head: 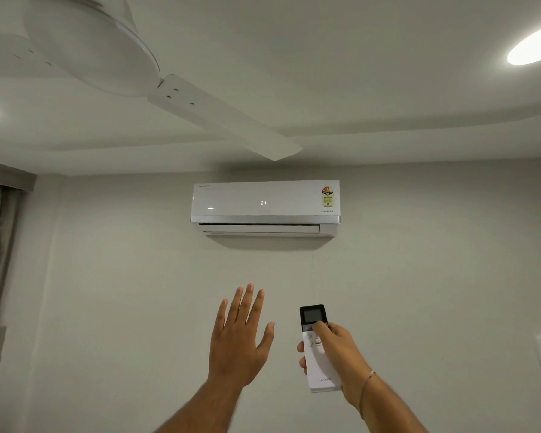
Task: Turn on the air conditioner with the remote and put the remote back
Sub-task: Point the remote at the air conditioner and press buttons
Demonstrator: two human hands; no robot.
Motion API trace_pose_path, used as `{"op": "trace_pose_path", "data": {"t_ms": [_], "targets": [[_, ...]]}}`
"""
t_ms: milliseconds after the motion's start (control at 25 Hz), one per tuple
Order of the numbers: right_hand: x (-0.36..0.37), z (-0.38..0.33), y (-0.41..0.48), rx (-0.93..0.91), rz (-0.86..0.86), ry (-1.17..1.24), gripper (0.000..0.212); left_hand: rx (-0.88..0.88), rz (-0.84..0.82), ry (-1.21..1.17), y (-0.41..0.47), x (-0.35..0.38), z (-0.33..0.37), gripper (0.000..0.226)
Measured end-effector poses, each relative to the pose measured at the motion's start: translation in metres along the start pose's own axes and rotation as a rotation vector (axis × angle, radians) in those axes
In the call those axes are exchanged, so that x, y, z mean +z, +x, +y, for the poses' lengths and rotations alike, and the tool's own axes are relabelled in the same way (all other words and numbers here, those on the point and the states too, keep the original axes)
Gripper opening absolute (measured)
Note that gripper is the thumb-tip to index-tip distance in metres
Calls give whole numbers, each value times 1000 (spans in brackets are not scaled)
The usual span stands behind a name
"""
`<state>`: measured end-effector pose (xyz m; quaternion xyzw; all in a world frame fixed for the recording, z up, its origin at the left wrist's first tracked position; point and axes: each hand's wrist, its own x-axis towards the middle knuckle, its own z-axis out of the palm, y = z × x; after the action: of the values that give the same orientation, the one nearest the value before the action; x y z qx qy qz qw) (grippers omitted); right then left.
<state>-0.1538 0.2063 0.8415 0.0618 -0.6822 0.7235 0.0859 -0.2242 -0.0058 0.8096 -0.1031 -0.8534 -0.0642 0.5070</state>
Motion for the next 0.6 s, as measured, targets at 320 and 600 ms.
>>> {"op": "trace_pose_path", "data": {"t_ms": [320, 600], "targets": [[0, 1, -9, -15, -23, 12, 27, 0, -7, -30, -1, -1, 4, 71], [-7, 2, -8, -30, -23, 37, 25, -12, -4, -64, -4, -4, 8, 72]]}}
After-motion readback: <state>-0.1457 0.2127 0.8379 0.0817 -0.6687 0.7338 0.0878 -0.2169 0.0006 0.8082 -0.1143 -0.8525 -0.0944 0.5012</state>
